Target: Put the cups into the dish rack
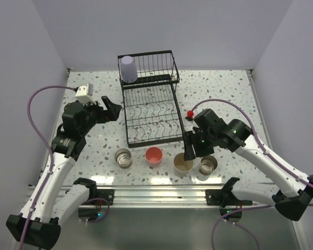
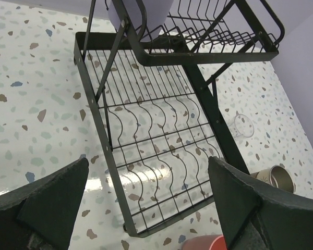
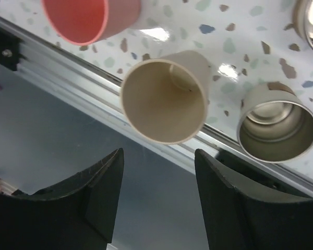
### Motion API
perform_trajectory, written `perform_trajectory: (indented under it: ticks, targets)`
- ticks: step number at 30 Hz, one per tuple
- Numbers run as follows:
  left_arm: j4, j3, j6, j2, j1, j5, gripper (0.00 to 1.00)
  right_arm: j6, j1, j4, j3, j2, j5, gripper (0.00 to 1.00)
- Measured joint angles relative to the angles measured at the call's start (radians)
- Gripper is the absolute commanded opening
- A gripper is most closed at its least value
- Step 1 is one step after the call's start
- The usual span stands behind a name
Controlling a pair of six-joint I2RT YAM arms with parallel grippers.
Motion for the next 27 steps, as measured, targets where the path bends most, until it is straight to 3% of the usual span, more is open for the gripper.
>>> perform_trajectory:
  ticks: [6,16,27]
  targets:
    - [-0.029,0.029,0.007,0.018,-0.006,0.010,0.96,0.018,0.076,0.087,-0.002,0.003,-0.061,0.59]
    - [-0.050,0.045,-0.002,-0.003,-0.006,0.030,0.96,0.023,0.255,0.121,-0.009,0.148,0.005,0.58]
    - [-0.071,0.046,-0.005,-0.014,-0.006,0.050,0.95,0.024,0.266,0.142,-0.039,0.163,0.154,0.56]
